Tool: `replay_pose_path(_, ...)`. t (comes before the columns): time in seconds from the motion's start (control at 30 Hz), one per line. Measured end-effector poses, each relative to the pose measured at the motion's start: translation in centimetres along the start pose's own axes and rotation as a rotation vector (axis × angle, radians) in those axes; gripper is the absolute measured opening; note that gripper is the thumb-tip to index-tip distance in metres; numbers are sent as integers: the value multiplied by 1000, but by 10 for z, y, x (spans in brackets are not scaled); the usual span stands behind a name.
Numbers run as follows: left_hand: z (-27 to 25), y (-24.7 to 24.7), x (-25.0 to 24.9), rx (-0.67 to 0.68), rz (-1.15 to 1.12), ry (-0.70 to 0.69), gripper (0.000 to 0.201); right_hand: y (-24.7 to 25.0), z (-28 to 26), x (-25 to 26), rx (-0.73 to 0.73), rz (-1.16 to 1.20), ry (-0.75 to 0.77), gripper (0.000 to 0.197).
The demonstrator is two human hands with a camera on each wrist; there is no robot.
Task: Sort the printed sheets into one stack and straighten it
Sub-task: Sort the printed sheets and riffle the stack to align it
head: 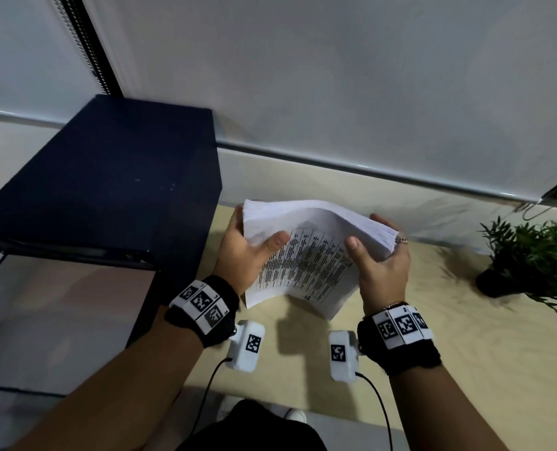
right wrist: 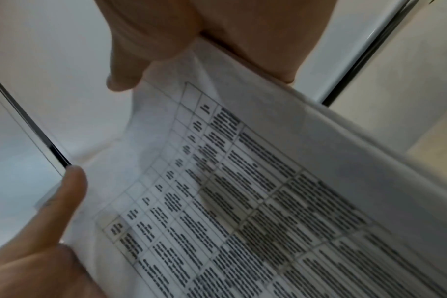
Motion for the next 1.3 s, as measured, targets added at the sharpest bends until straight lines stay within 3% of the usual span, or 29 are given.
replay_pose_path(0.07, 1, -4, -8, -10, -53, -45, 82, -2, 3, 8, -46, 109, 49, 63)
replay_pose_path(0.13, 4, -6, -14, -16, -80, -74, 81, -5, 6, 14, -60, 80, 89, 41)
replay_pose_path(0.2, 9, -8, -16, -64, -45, -92, 64, -6, 9, 13, -80, 30, 104, 20)
replay_pose_path(0.27, 14, -10, -17, -139, -25, -103, 41, -7, 12, 13, -147, 54, 106, 13)
replay_pose_path(0.37, 19, -8, -14, -93, -52, -99, 37, 0, 9, 3, -178, -28, 113, 26)
replay_pose_path(0.47, 19, -3, -5, 10, -7, -37, 72, 11, -4, -34, -132, 26, -39, 32)
replay_pose_path(0.5, 20, -2, 0, 28, 12, -3, 76, 12, -11, -46, -93, 46, -120, 51)
replay_pose_path(0.57, 20, 0, 7, 52, 60, 56, 71, 14, -23, -71, 5, 81, -272, 88)
replay_pose_path(0.67, 22, 0, 15, 74, 128, 55, 58, 17, -32, -94, 27, 19, -320, 97)
replay_pose_path(0.8, 27, 0, 22, 87, 137, 54, 37, 11, -35, -104, 41, -84, -377, 89)
replay_pose_path(1.03, 25, 0, 21, 106, 72, 42, 30, 12, -33, -141, 12, -107, -533, 81)
replay_pose_path(1.17, 26, 4, 20, 60, 110, 72, 22, 9, -34, -130, 24, -149, -464, 72)
replay_pose_path(1.3, 27, 8, 23, 22, 144, 91, 48, 12, -5, -94, 14, -103, -359, 60)
Point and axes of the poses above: each hand's wrist, its own z-axis towards the middle knuckle, its own y-axis out of the back of the hand, x = y × z, the point moved 1 cm from there along z, towards the middle knuckle
